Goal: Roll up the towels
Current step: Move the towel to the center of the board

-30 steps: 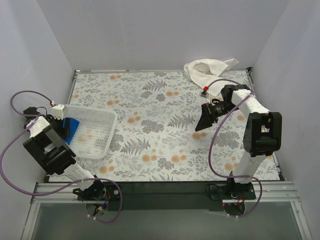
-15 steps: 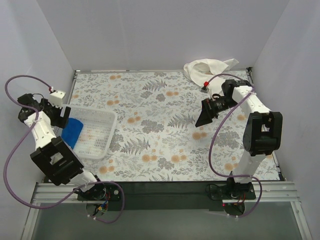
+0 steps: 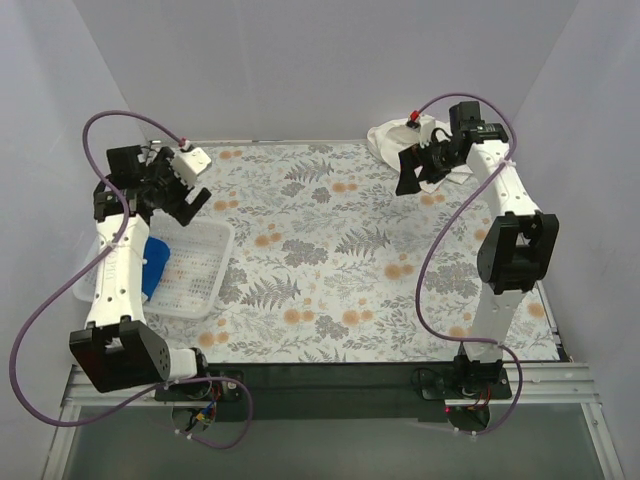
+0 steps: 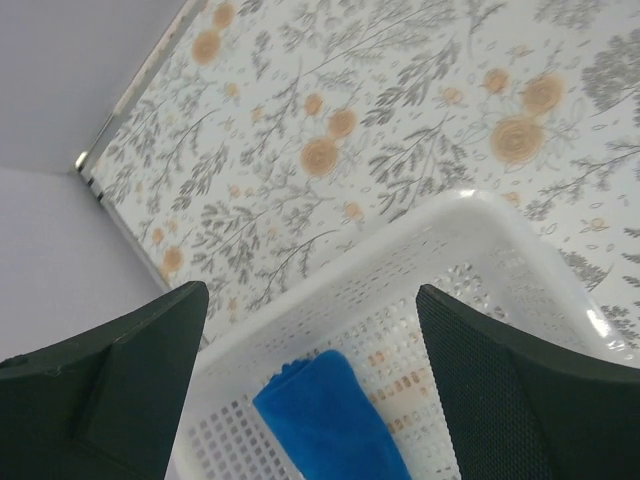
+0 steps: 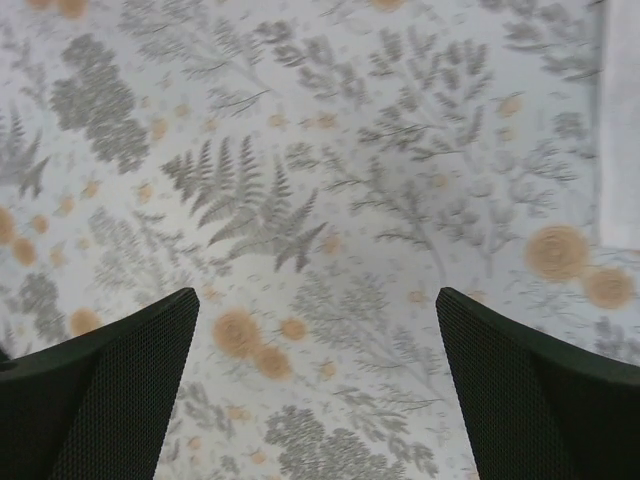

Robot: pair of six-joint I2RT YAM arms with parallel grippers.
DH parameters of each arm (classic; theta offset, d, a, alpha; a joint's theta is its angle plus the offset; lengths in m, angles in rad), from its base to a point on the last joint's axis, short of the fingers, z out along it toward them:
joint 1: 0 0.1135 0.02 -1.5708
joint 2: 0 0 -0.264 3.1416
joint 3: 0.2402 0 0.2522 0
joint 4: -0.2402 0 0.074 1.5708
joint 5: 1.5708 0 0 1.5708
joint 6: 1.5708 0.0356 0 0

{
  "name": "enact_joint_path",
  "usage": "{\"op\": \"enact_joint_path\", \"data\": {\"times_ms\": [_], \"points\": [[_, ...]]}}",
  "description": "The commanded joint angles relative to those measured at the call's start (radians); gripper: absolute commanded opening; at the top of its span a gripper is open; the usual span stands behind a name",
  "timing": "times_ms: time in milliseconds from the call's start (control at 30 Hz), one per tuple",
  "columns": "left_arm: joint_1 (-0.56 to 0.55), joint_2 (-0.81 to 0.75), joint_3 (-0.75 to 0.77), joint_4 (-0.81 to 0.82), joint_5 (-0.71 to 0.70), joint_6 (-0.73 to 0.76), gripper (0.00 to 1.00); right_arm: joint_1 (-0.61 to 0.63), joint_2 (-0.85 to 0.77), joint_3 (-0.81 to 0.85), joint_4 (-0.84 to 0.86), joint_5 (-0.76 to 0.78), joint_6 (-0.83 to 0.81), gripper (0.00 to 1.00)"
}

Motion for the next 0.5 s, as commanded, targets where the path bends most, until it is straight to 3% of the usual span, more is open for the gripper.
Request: {"op": "enact_joint_path", "data": {"times_ms": [0, 233, 467], "points": [[-0.089, -0.012, 0.01, -0.044, 0.03, -0.006, 0.81, 0.0, 0.063, 0.122, 0.158, 0.208, 0.098, 0.9], [-0.23, 0.023, 0.006, -0.041, 0.024, -0.055, 0.89, 0.006, 0.215, 0.19, 0.43, 0.438, 0.136, 0.85], [-0.248, 0.088, 0.052, -0.05, 0.016, -0.115, 0.9, 0.008, 0.433, 0.329, 0.486, 0.575, 0.058, 0.82]]}}
